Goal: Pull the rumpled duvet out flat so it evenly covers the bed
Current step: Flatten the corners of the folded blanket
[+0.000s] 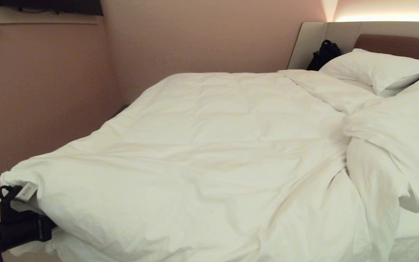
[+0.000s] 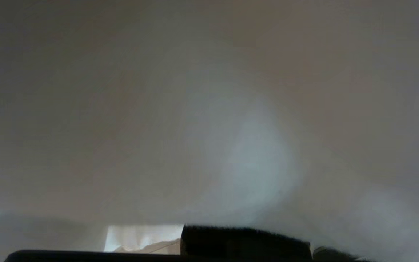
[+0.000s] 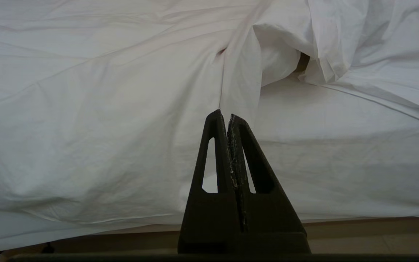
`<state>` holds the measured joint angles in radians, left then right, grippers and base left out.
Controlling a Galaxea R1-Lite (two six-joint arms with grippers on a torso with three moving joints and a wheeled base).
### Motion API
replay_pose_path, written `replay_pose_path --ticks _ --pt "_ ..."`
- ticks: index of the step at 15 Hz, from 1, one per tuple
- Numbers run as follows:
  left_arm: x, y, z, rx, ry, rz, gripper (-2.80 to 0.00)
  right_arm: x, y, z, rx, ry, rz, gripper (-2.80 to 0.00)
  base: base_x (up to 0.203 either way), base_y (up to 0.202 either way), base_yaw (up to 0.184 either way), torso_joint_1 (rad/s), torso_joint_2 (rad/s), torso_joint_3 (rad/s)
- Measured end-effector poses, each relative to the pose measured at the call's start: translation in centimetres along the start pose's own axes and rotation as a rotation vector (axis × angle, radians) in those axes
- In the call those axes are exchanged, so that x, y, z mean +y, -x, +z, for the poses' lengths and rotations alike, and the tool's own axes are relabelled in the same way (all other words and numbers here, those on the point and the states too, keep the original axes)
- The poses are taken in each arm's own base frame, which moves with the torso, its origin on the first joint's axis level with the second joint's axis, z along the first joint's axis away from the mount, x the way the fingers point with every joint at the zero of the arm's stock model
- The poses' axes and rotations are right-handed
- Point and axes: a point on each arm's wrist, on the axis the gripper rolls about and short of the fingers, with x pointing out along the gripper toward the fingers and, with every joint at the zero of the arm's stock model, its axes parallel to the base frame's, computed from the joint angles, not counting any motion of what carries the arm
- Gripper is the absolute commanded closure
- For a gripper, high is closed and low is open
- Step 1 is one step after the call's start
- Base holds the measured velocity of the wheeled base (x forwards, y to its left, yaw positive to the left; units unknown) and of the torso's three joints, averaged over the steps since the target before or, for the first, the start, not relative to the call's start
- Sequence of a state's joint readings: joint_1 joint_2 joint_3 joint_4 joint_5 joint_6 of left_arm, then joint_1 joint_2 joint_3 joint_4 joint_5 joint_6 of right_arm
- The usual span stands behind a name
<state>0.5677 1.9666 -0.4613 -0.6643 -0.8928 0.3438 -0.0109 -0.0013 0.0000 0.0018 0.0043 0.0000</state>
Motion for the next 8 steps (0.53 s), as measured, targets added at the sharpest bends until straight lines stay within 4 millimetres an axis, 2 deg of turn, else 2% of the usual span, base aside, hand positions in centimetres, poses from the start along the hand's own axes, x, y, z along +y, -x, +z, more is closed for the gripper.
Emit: replay_pose_path --ticks 1,2,5,7,8 --pt "0.0 0.0 0.1 -0.002 -0.002 0.001 0.00 0.0 0.0 0.0 0.000 0.000 0.000 0.00 0.000 0.000 0.000 0.000 0.00 0.000" --pt "0.0 -0.1 0.1 -0.002 -0.001 -0.001 -2.80 0.0 0.0 0.0 0.000 0.000 0.000 0.00 0.000 0.000 0.000 0.000 0.00 0.000" --pt "-0.1 -0.5 0.7 -0.009 0.011 -0.016 -2.80 0.0 0.0 0.0 0.000 0.000 0.000 0.00 0.000 0.000 0.000 0.000 0.00 0.000" --pt "-0.1 -0.9 2.6 -0.044 0.077 -0.028 -2.80 0.0 0.0 0.0 0.001 0.000 0.000 0.00 0.000 0.000 0.000 0.000 0.00 0.000" --pt "0.0 -1.2 4.4 -0.077 0.119 -0.037 -2.80 0.0 0.0 0.0 0.000 0.000 0.000 0.00 0.000 0.000 0.000 0.000 0.00 0.000"
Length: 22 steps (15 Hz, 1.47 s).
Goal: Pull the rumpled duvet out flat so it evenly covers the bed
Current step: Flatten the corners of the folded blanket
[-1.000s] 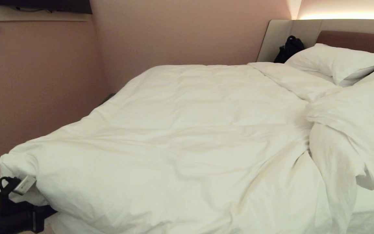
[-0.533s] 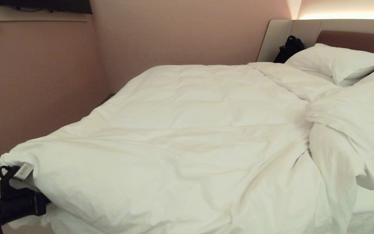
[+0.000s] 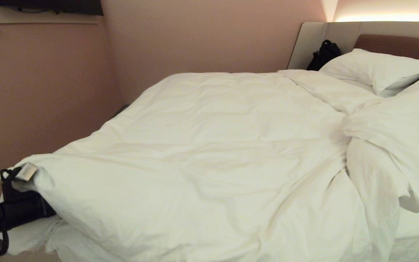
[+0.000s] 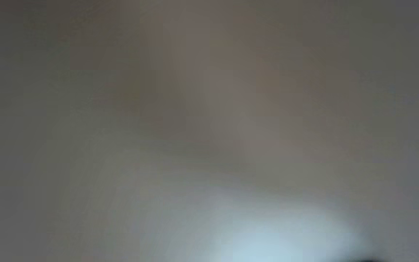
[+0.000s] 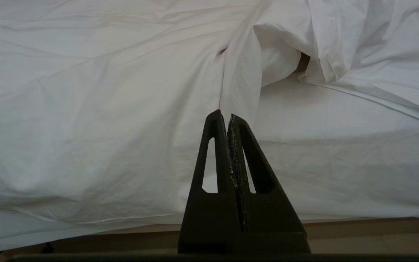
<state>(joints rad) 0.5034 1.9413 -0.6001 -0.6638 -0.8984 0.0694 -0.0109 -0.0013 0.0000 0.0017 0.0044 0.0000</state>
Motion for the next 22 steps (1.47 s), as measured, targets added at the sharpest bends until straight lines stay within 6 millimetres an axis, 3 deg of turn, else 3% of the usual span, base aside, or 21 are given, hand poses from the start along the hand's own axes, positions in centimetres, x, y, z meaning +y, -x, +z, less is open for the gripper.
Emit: replay_pose_path --ticks 3,7,13,22 --pt "-1.3 -1.3 3.8 -0.060 0.100 -0.046 -2.80 0.0 0.0 0.0 0.000 0.000 0.000 0.00 0.000 0.000 0.000 0.000 0.00 0.000" --pt "-2.5 -3.8 4.4 -0.036 0.094 -0.067 -2.80 0.0 0.0 0.0 0.000 0.000 0.000 0.00 0.000 0.000 0.000 0.000 0.00 0.000" --pt "-2.1 -7.1 6.1 -0.049 0.114 -0.059 -2.80 0.0 0.0 0.0 0.000 0.000 -0.001 0.00 0.000 0.000 0.000 0.000 0.00 0.000" --pt "-0.4 -9.9 4.2 0.028 0.101 0.099 -2.80 0.0 0.0 0.0 0.000 0.000 0.000 0.00 0.000 0.000 0.000 0.000 0.00 0.000"
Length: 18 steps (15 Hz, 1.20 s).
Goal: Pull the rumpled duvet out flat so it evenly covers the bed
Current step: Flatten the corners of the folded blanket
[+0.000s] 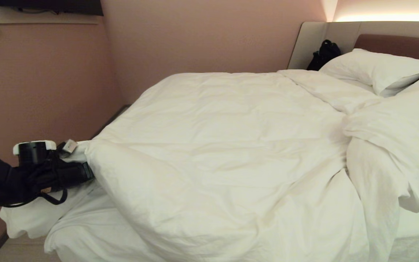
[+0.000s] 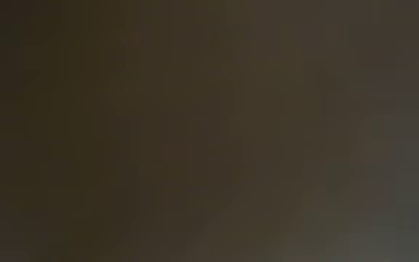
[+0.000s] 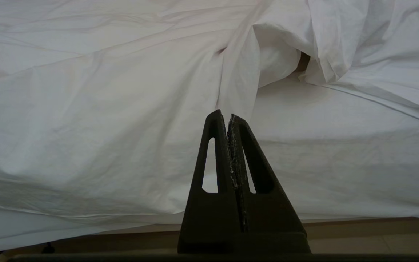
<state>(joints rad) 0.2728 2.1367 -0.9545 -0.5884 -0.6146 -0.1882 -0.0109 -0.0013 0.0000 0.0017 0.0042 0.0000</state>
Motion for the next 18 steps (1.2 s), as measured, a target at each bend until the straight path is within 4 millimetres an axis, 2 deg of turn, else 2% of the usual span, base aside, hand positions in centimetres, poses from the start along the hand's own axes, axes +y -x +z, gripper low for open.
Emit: replay_pose_path --ticks 2,4,5,11,18 --pt "-0.3 -1.0 -0.6 0.014 -0.084 0.082 -2.80 0.0 0.0 0.0 0.000 0.000 0.000 0.00 0.000 0.000 0.000 0.000 0.00 0.000" --pt "-0.5 -1.3 -0.9 0.025 -0.092 0.085 -2.80 0.0 0.0 0.0 0.000 0.000 0.000 0.00 0.000 0.000 0.000 0.000 0.00 0.000" --pt "-0.5 -1.4 -1.0 0.029 -0.089 0.084 0.00 0.0 0.0 0.0 0.000 0.000 0.000 0.00 0.000 0.000 0.000 0.000 0.00 0.000" --pt "-1.1 -1.0 -0.6 0.018 -0.094 0.077 0.00 0.0 0.0 0.0 0.000 0.000 0.000 0.00 0.000 0.000 0.000 0.000 0.00 0.000" --pt "-2.3 1.0 0.1 -0.016 -0.094 0.079 0.00 0.0 0.0 0.0 0.000 0.000 0.000 0.00 0.000 0.000 0.000 0.000 0.00 0.000"
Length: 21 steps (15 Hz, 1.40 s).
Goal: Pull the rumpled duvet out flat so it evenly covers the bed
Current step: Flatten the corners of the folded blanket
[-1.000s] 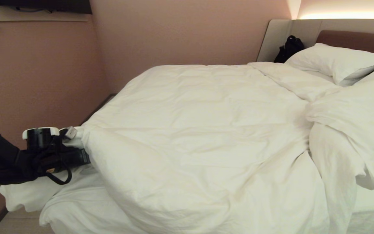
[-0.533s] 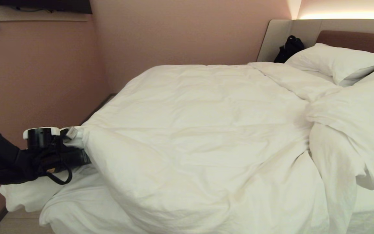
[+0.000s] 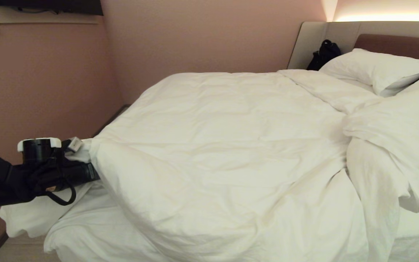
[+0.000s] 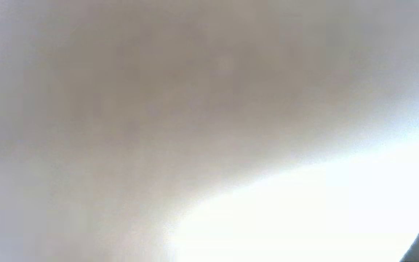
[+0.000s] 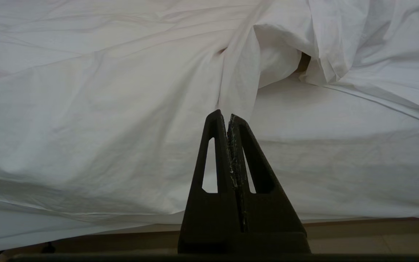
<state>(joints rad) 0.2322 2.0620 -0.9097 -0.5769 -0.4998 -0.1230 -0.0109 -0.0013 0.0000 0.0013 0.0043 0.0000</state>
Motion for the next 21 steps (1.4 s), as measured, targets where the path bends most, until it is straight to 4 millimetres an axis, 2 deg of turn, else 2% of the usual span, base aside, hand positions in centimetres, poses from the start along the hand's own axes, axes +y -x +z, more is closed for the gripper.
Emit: replay_pose_path --ticks 4,7,12,15,17,21 --pt "0.9 3.4 1.0 -0.004 0.040 0.058 0.00 0.0 0.0 0.0 0.001 0.000 0.000 0.00 0.000 0.000 0.000 0.000 0.00 0.000" --pt "1.3 6.3 2.7 -0.020 0.042 0.106 0.00 0.0 0.0 0.0 0.000 0.000 0.000 0.00 0.000 0.000 0.000 0.000 0.00 0.000" --pt "-0.5 10.3 6.2 -0.045 0.030 0.131 0.00 0.0 0.0 0.0 0.000 0.000 0.000 0.00 0.000 0.000 0.000 0.000 0.00 0.000" --pt "-1.7 12.2 7.6 -0.058 -0.017 0.139 0.00 0.0 0.0 0.0 0.000 0.000 0.000 0.00 0.000 0.000 0.000 0.000 0.00 0.000" --pt "-2.3 13.5 8.1 -0.009 -0.056 0.154 0.00 0.0 0.0 0.0 0.000 0.000 0.000 0.00 0.000 0.000 0.000 0.000 0.00 0.000" --pt "-2.9 14.7 7.4 0.126 -0.066 0.217 0.00 0.0 0.0 0.0 0.000 0.000 0.000 0.00 0.000 0.000 0.000 0.000 0.00 0.000"
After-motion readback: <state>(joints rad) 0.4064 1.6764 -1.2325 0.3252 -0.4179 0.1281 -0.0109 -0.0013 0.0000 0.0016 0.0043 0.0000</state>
